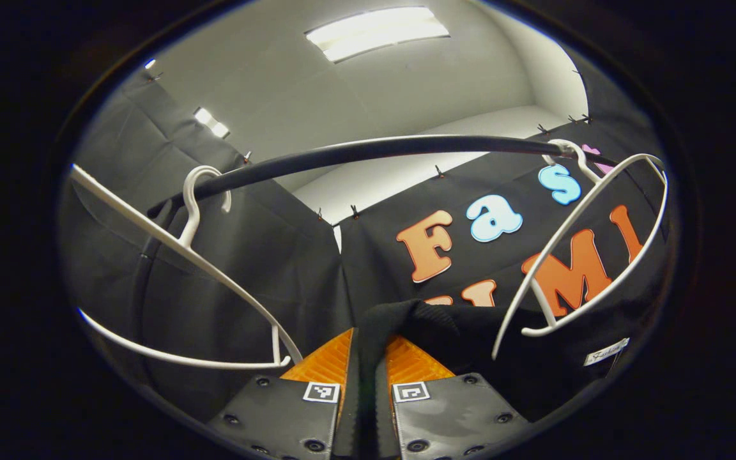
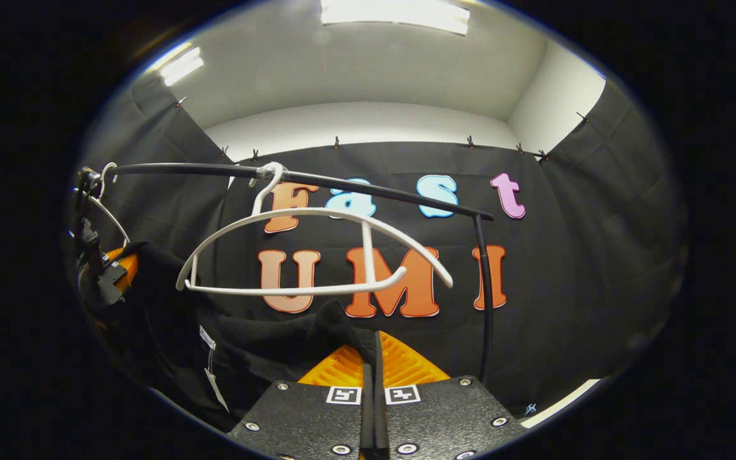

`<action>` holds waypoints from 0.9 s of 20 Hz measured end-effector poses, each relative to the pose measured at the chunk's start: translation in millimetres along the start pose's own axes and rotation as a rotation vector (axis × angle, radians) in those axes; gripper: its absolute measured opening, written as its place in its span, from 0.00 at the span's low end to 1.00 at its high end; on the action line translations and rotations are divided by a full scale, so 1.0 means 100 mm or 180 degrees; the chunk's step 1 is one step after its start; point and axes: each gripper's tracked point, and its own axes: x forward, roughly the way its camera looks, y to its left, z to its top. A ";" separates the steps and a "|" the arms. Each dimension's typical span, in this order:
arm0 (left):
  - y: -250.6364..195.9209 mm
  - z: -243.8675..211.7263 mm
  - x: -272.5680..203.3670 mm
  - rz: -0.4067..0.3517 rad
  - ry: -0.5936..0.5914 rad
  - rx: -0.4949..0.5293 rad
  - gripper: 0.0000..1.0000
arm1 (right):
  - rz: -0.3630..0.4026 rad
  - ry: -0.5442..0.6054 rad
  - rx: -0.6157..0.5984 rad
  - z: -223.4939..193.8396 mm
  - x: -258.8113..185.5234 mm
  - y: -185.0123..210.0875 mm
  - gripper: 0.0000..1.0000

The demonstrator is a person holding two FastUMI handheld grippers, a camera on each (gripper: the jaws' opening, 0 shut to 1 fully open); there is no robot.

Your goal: Grasp the clothes on the hanger with both hands and then place them into the laundry hamper below.

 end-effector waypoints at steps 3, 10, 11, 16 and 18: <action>-0.09 -0.30 -0.22 -0.0117 0.0250 -0.0008 0.17 | -0.0007 0.0126 0.0074 -0.20 -0.13 0.05 0.00; -0.45 -0.55 -0.66 -0.0522 0.0673 -0.0243 0.17 | 0.0026 0.0454 0.0138 -0.63 -0.39 0.17 0.00; -0.55 -0.56 -0.75 -0.0641 0.0746 -0.0314 0.19 | 0.0054 0.0500 0.0150 -0.68 -0.42 0.22 0.00; -0.96 -0.64 -1.24 -0.1090 0.1125 -0.0635 0.17 | 0.0223 0.0737 0.0271 -0.94 -0.61 0.55 0.00; -1.20 -0.80 -1.45 -0.1381 0.1373 -0.0738 0.17 | 0.0300 0.0919 0.0281 -1.17 -0.68 0.67 0.00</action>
